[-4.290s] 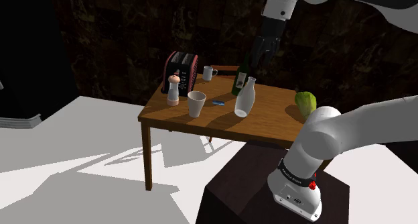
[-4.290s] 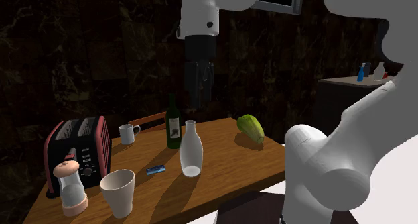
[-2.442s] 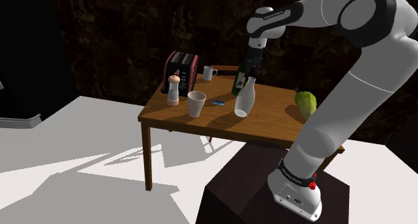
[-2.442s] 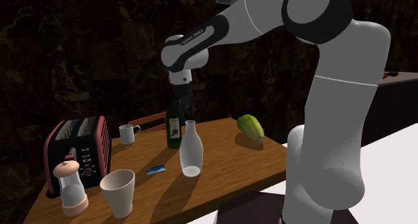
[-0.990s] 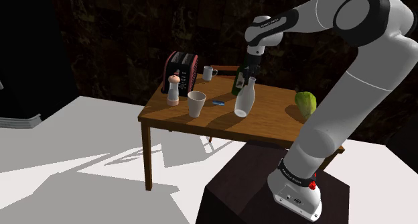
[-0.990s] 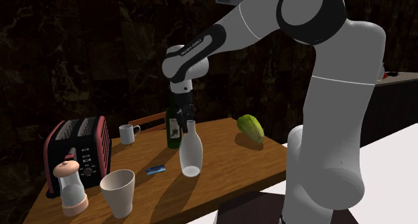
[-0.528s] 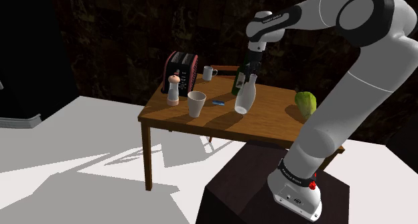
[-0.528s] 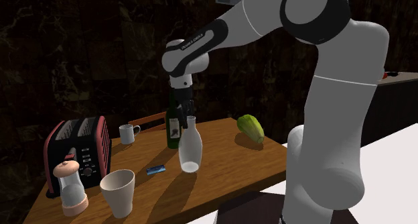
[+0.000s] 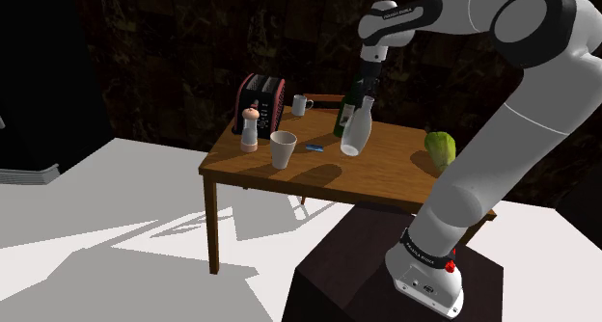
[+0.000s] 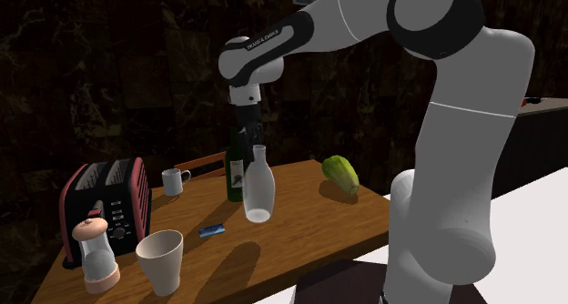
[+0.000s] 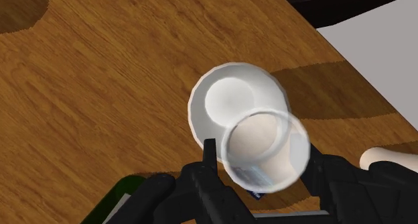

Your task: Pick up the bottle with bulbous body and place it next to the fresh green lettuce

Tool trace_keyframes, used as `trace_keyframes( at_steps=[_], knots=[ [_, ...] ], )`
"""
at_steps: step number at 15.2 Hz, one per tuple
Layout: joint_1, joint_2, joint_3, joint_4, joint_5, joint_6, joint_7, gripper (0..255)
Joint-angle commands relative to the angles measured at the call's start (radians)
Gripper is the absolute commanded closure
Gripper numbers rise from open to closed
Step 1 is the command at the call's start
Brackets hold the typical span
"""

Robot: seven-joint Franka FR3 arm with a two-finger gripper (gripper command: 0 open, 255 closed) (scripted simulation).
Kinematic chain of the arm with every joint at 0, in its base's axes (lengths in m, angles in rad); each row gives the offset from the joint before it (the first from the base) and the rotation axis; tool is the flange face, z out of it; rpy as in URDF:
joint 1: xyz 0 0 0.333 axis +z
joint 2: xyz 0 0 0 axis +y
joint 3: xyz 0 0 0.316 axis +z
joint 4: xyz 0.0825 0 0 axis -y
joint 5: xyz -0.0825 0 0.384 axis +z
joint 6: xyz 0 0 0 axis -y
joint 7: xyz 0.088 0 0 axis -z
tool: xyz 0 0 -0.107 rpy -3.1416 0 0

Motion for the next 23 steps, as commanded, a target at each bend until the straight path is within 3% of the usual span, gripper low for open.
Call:
trace_keyframes(
  at_steps=[1, 23],
  knots=[
    [0.000, -0.006, 0.002, 0.022, -0.001, -0.028, 0.000, 255],
    [0.007, 0.010, 0.010, 0.335, 0.011, -0.325, -0.023, 255]
  ],
)
